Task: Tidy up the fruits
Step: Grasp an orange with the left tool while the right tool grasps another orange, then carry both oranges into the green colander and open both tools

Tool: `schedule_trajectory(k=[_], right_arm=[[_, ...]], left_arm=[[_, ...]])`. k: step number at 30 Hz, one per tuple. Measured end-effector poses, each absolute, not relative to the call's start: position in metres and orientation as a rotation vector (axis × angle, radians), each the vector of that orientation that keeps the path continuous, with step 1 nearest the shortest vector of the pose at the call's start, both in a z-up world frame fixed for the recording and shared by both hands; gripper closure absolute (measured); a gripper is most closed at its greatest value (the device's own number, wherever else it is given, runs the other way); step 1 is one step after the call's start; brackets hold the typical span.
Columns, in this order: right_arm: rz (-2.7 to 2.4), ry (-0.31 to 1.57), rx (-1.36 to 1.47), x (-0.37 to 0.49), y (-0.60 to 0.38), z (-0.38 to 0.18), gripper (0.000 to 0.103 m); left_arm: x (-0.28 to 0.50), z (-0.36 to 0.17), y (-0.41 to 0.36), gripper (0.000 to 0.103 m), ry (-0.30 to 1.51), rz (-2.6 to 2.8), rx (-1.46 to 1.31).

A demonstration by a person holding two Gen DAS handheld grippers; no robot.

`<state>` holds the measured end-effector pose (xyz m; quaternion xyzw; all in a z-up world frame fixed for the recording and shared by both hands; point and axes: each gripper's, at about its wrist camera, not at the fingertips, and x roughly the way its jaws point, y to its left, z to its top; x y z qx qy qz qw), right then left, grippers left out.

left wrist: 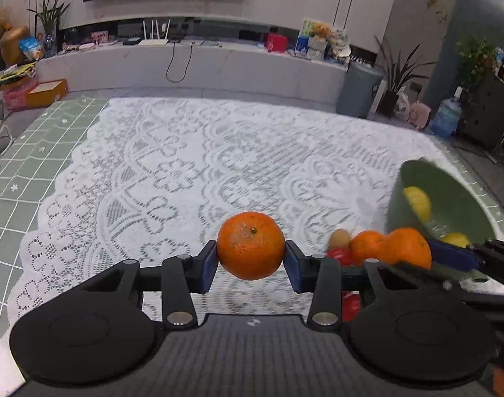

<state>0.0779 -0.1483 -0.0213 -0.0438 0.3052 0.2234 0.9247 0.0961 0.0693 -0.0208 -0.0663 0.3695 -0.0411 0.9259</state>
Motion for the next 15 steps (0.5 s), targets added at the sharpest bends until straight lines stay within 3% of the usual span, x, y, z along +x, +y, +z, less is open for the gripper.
schedule_trajectory(k=[15], right_arm=[[0.166, 0.556, -0.026, 0.097, -0.234, 0.014, 0.062]], left_arm=[[0.087, 0.022, -0.009, 0.055, 0.725, -0.237, -0.112]])
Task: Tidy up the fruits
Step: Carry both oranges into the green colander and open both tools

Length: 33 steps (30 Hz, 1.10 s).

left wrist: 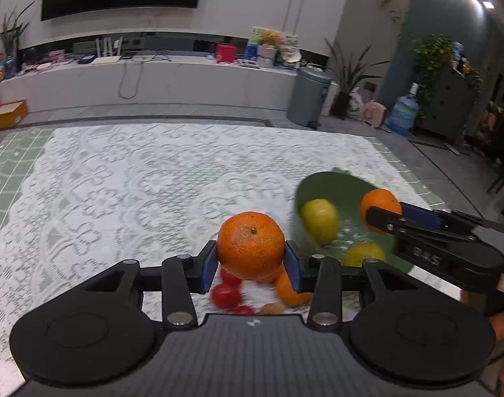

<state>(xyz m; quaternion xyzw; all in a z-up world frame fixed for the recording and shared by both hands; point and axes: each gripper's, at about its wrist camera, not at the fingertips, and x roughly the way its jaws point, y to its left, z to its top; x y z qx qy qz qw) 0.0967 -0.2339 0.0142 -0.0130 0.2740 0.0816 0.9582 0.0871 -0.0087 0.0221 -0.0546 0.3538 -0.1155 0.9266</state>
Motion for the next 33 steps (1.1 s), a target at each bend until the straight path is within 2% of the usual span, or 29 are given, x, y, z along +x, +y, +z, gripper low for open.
schedule_trajectory(k=[16, 25, 33], right_arm=[[0.087, 0.706, -0.151, 0.125, -0.269, -0.004, 0.062], [0.103, 0.786, -0.108, 0.133, -0.276, -0.015, 0.062], [0.104, 0.786, -0.085, 0.134, -0.278, -0.017, 0.062]], left_arm=[[0.127, 0.024, -0.101, 0.055, 0.796, -0.380, 0.053], [0.155, 0.009, -0.126, 0.055, 0.887, -0.415, 0.131], [0.169, -0.002, -0.132, 0.055, 0.964, -0.435, 0.141]])
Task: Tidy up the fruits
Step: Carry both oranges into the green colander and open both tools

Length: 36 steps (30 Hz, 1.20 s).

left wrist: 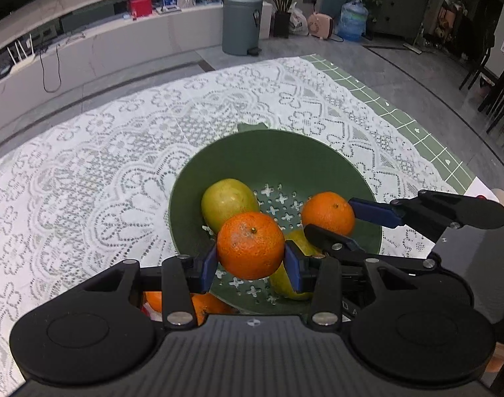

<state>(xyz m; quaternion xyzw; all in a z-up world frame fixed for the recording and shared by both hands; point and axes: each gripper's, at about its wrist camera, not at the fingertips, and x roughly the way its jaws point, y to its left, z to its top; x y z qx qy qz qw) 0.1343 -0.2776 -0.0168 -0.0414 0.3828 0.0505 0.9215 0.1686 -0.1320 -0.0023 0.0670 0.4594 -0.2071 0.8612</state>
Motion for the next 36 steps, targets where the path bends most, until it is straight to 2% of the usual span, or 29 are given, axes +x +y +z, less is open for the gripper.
schedule_trajectory(k=[19, 31, 32, 36], right_arm=[[0.099, 0.845, 0.016, 0.147, -0.294, -0.026, 0.060], [0.093, 0.854, 0.030, 0.147, -0.295, -0.028, 0.059], [0.093, 0.852, 0.028, 0.147, -0.295, -0.028, 0.058], [0.091, 0.830, 0.022, 0.144, -0.293, -0.025, 0.042]], left_arm=[[0.190, -0.024, -0.119, 0.054, 1.075, -0.454, -0.072], [0.185, -0.019, -0.113, 0.052, 1.054, -0.453, -0.111], [0.184, -0.018, -0.113, 0.051, 1.049, -0.454, -0.112], [0.179, -0.010, -0.110, 0.049, 1.027, -0.429, -0.097]])
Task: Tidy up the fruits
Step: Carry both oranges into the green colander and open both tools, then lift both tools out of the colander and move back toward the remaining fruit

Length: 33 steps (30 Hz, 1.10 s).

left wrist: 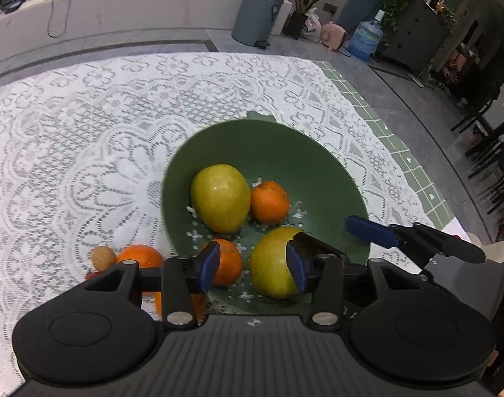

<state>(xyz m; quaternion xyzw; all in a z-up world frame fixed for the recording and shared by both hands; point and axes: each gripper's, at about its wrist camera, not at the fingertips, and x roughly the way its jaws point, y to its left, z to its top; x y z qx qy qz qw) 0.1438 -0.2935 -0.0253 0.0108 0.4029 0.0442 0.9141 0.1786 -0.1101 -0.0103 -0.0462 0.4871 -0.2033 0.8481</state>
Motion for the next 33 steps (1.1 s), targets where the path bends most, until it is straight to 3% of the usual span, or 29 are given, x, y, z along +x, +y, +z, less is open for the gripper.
schedule_trajectory(k=[12, 33], right_arm=[[0.083, 0.728, -0.017, 0.129, -0.285, -0.014, 0.029], [0.106, 0.558, 0.176, 0.083, -0.260, 0.007, 0.029]], left_arm=[[0.150, 0.017, -0.091, 0.047, 0.929, -0.332, -0.076], [0.093, 0.034, -0.031, 0.045, 0.753, -0.184, 0.099]])
